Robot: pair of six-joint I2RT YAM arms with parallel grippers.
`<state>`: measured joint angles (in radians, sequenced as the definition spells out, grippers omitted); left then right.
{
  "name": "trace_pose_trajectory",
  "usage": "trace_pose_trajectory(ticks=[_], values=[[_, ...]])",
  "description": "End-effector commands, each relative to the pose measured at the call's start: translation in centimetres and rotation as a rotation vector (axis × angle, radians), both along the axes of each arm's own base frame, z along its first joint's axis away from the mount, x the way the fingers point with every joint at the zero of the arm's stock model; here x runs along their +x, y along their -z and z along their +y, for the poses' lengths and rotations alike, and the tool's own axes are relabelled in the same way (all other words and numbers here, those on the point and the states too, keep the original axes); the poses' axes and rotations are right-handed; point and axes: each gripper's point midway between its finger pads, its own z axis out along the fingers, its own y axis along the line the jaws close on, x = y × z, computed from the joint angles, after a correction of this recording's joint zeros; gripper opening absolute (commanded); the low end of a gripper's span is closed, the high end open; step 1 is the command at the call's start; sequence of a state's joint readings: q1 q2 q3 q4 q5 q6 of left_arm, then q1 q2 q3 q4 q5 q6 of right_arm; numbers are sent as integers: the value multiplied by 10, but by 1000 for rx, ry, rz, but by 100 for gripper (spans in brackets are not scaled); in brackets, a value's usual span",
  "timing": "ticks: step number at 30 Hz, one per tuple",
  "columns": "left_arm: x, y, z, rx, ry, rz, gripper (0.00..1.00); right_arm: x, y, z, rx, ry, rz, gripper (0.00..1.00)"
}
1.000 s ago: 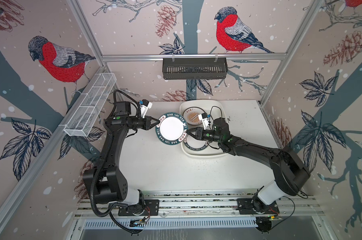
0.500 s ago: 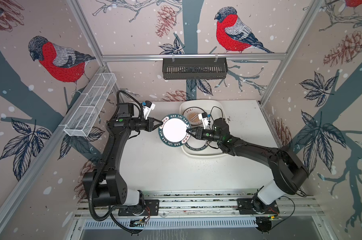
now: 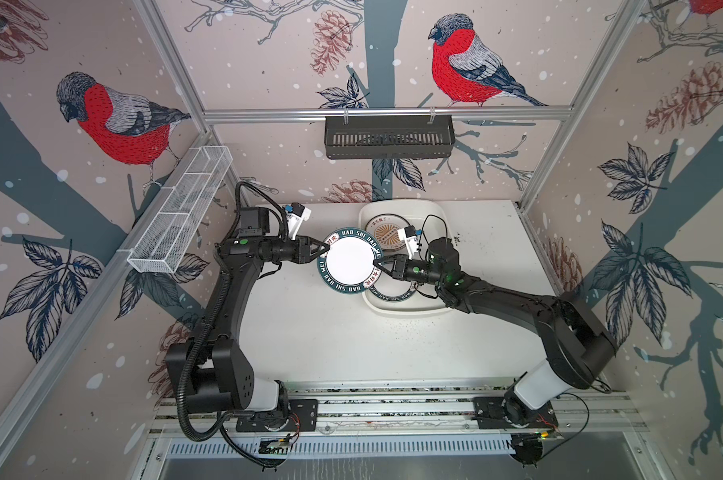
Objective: Place the plates into the plastic bin on the countertop
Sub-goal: 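Hold the plate with the right gripper while the left gripper releases and withdraws, then carry the plate with the right gripper onto the farther sunburst stack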
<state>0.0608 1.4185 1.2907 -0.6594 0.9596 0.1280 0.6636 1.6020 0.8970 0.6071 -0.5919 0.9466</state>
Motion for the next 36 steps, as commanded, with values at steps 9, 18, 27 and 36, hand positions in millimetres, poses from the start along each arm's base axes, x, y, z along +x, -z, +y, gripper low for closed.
trace_pose_trajectory(ticks=[9, 18, 27, 36], values=[[12, -17, 17, 119, -106, -112, 73, 8, -22, -23, 60, 31, -48, 2], [8, -26, 31, 217, -159, -200, 76, 32, -20, -71, 26, 103, -35, 3], [-5, -28, 50, 346, -236, -299, 87, 71, -13, -117, -38, 195, -27, 3], [-9, -23, 59, 381, -279, -299, 88, 94, -4, -134, -40, 225, -7, 3]])
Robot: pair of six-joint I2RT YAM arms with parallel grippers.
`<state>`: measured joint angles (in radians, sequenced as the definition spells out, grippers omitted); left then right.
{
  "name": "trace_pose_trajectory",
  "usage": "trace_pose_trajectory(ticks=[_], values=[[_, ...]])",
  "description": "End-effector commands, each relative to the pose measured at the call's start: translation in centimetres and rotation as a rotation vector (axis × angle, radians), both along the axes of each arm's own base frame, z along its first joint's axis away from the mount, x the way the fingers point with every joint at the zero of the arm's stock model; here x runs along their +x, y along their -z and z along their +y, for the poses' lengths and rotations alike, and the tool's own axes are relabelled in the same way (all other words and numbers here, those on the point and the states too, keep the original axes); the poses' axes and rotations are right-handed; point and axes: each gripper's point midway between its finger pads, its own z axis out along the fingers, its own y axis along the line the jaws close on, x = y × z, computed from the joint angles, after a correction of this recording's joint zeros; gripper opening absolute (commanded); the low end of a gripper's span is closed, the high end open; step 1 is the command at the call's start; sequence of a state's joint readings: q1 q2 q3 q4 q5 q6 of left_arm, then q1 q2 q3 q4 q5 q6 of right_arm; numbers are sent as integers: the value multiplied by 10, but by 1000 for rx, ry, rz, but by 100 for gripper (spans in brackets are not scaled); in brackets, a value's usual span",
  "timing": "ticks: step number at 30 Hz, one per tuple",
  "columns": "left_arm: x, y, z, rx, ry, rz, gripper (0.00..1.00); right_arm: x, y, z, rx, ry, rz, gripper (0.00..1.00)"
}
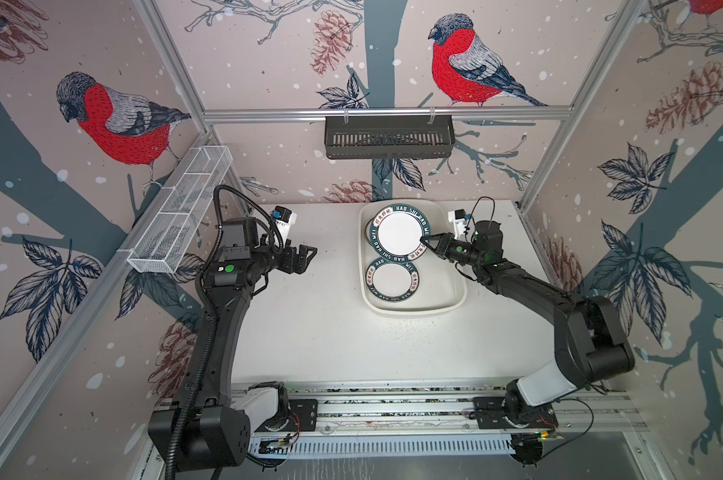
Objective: Place the plates into the plastic bin on the countertop
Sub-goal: 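Carry the plate with the right gripper onto the farther sunburst stack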
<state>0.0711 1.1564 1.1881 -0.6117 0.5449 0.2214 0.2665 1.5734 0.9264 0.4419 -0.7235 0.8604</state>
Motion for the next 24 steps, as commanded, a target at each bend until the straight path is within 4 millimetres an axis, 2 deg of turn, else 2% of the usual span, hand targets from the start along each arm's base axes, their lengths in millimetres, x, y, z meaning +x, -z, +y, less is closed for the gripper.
trace_pose_trajectory(ticks=[1, 10, 17, 24], values=[[5, -9, 5, 30, -18, -54, 88, 4, -8, 0, 11, -27, -37, 3], [-3, -4, 8, 52, -29, -50, 88, 35, 9, -12, -22, 22, 10, 4], [-3, -1, 8, 55, -21, -44, 88, 71, 37, -14, -94, 105, 106, 4], [1, 3, 7, 63, -2, -43, 88, 100, 60, -9, -157, 169, 173, 4]])
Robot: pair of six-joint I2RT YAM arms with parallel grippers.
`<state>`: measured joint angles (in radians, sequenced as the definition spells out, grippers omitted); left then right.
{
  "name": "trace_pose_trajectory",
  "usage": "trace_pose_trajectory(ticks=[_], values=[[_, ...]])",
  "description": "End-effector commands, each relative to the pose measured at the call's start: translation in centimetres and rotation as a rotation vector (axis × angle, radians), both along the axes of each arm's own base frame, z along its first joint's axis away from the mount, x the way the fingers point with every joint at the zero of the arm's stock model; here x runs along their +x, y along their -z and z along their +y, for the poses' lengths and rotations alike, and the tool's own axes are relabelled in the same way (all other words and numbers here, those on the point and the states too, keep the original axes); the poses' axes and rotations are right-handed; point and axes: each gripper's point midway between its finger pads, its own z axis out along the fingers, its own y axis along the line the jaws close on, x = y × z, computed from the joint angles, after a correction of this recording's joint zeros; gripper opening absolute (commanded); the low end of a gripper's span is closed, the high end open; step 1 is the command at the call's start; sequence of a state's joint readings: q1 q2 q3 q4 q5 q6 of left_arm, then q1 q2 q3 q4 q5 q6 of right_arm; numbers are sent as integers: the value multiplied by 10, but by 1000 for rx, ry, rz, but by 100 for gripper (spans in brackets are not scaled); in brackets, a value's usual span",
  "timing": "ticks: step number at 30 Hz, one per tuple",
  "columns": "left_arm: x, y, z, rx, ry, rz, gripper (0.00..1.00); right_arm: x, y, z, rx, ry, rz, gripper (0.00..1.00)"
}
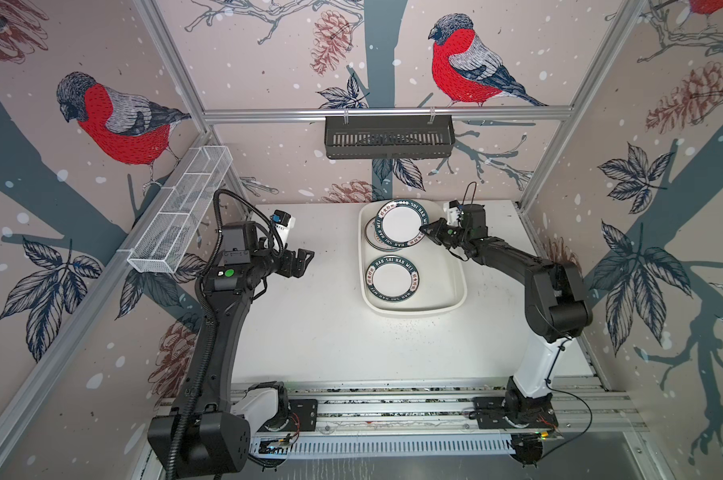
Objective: Place the plates into the plastic bin on the countertop
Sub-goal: 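Carry the plate with the right gripper onto the farther sunburst stack, then settle the plate flat on the farther stack, right gripper at its edge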
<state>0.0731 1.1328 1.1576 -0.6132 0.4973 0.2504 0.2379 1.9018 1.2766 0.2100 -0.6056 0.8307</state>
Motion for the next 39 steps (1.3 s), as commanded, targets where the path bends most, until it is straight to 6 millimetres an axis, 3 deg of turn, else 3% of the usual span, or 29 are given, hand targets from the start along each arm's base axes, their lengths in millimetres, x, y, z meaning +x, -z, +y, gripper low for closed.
trace_pose_trajectory(ticks=[1, 17, 39], values=[[6, -4, -2, 13, 26, -38, 88, 13, 9, 0, -63, 41, 16, 4], [8, 13, -7, 11, 73, 5, 88, 46, 46, 28, -80, 41, 119, 5], [2, 31, -12, -21, 94, 55, 88, 52, 67, 42, -123, 14, 157, 11]])
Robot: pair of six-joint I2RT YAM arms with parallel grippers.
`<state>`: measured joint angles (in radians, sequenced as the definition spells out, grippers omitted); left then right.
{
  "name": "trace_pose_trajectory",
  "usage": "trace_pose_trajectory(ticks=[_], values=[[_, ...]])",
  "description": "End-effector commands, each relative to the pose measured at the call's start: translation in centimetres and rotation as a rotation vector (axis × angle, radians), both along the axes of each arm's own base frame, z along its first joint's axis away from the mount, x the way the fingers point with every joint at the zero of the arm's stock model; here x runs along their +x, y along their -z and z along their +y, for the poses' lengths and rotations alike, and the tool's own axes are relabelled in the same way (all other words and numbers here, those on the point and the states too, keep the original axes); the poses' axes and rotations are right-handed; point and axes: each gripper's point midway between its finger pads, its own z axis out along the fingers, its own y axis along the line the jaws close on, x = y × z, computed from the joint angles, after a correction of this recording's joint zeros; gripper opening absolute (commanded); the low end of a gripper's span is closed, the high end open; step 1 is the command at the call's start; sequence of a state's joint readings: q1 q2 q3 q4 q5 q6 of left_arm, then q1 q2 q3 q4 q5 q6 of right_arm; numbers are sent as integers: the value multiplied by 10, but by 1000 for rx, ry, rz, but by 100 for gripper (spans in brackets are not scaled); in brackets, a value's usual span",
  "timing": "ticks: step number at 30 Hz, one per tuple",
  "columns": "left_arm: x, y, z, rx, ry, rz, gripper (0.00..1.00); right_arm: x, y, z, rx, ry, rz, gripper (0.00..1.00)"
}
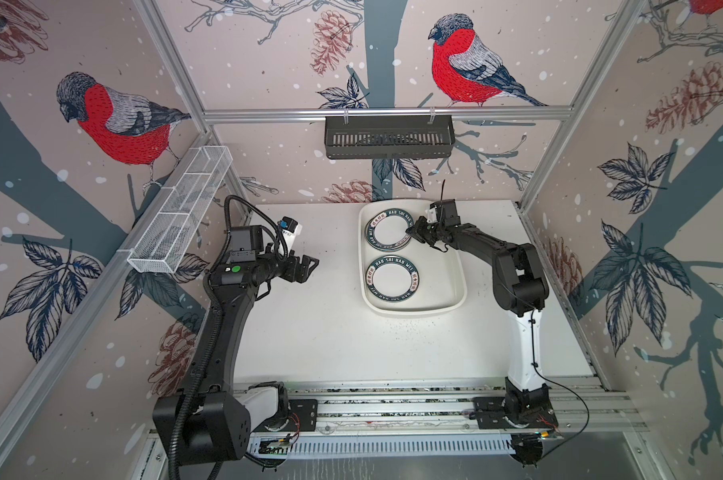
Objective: Place the plates into the plastic bin on the countertop
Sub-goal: 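Settle the plate flat on the farther stack, right gripper at its edge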
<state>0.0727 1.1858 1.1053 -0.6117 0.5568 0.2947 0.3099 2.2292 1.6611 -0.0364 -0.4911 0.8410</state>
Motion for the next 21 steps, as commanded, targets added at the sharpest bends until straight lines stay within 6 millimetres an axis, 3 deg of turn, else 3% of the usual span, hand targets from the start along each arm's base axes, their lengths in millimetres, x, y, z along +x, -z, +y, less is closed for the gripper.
trace_pose_trajectory(ticks=[1, 21], values=[[2, -3, -3, -6, 23, -25, 88, 1, 0, 3, -17, -14, -13, 11], [7, 7, -4, -14, 29, 4, 88, -5, 10, -1, -36, -6, -5, 21]])
